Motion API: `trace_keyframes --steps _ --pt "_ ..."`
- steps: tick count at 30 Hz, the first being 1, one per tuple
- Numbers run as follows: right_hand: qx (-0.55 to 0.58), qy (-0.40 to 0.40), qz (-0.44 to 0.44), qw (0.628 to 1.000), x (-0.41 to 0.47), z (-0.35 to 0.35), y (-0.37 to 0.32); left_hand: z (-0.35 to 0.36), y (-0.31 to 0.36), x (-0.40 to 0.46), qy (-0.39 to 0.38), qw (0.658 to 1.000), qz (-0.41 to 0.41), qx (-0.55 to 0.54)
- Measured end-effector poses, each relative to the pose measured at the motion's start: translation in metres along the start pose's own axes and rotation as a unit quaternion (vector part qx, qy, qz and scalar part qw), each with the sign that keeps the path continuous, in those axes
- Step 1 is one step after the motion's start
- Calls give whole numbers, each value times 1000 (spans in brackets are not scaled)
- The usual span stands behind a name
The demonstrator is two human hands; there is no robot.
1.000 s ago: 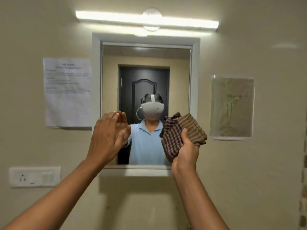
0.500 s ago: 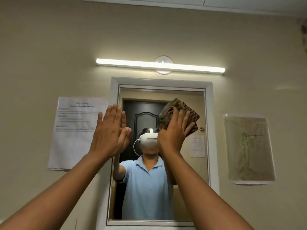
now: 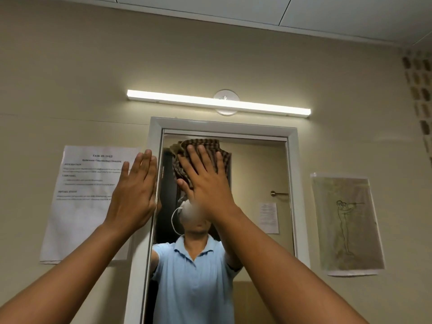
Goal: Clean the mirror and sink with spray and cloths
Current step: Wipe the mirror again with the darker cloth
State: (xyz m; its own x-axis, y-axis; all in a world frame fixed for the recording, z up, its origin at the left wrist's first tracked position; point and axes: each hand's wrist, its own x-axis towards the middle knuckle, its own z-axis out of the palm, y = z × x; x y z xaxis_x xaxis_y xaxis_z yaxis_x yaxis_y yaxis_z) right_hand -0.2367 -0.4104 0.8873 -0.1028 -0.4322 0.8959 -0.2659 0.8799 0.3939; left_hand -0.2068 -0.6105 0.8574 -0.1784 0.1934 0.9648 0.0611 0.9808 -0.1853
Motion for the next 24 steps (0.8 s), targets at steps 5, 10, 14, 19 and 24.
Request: trace_keyframes --steps 5,10,14,19,24 --pt "15 13 94 995 -17 -16 61 1 -2 2 16 1000 19 11" --pt "0 46 208 977 -47 -19 133 1 -2 6 27 999 33 13" --pt "-17 76 277 958 -52 -15 141 0 -2 8 29 999 31 8" --pt "0 103 351 931 -36 -15 111 2 -7 6 22 999 38 8" --pt "27 85 292 952 -11 -13 66 3 -4 5 9 999 31 -8"
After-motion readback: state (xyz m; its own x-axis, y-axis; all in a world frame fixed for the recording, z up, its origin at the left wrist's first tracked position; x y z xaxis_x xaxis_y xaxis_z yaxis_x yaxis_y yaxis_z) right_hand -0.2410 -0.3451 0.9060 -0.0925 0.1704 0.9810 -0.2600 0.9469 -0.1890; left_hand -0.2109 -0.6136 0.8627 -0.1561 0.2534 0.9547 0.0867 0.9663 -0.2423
